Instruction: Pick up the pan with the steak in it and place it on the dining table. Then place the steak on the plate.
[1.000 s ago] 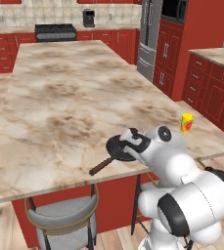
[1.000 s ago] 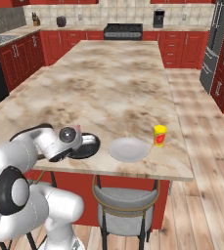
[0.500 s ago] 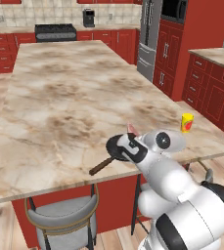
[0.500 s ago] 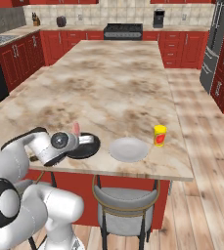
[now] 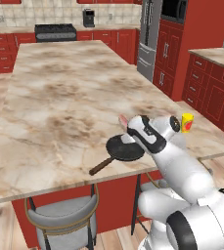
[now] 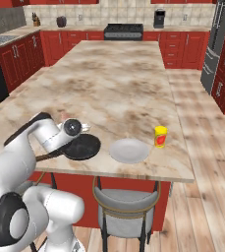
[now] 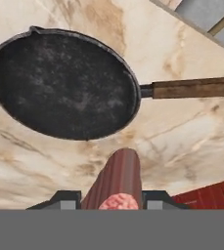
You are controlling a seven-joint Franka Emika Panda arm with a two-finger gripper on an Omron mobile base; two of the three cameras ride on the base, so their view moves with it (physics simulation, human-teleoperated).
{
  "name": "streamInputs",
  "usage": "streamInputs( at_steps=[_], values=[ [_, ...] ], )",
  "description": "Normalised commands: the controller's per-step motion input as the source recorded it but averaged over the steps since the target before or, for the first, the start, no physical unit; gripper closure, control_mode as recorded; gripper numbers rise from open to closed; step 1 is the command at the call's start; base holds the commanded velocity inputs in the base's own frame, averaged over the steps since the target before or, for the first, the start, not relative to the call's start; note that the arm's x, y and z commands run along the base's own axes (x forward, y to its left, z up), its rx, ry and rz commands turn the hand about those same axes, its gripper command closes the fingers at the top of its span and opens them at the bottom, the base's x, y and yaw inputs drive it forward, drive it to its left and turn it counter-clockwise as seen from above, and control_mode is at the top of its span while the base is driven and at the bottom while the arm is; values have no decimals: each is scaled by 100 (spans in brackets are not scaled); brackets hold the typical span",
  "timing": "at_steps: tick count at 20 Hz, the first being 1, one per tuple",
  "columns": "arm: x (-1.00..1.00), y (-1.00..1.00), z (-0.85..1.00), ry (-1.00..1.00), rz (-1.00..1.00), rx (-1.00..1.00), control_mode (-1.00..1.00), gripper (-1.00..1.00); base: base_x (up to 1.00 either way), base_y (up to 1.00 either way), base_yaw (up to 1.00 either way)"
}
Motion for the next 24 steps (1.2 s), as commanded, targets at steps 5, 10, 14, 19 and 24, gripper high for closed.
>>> streamInputs(
  at_steps=[5,10,14,19,24],
  values=[
    [-6,33,63,12,36,0,-100,100,0,0,0],
    [-10,27,45,6,41,0,-100,100,0,0,0],
    [-11,21,37,1,43,0,-100,100,0,0,0],
    [-44,26,37,2,33,-5,-100,100,0,0,0],
    [-72,34,45,4,22,-8,-100,100,0,0,0]
  ],
)
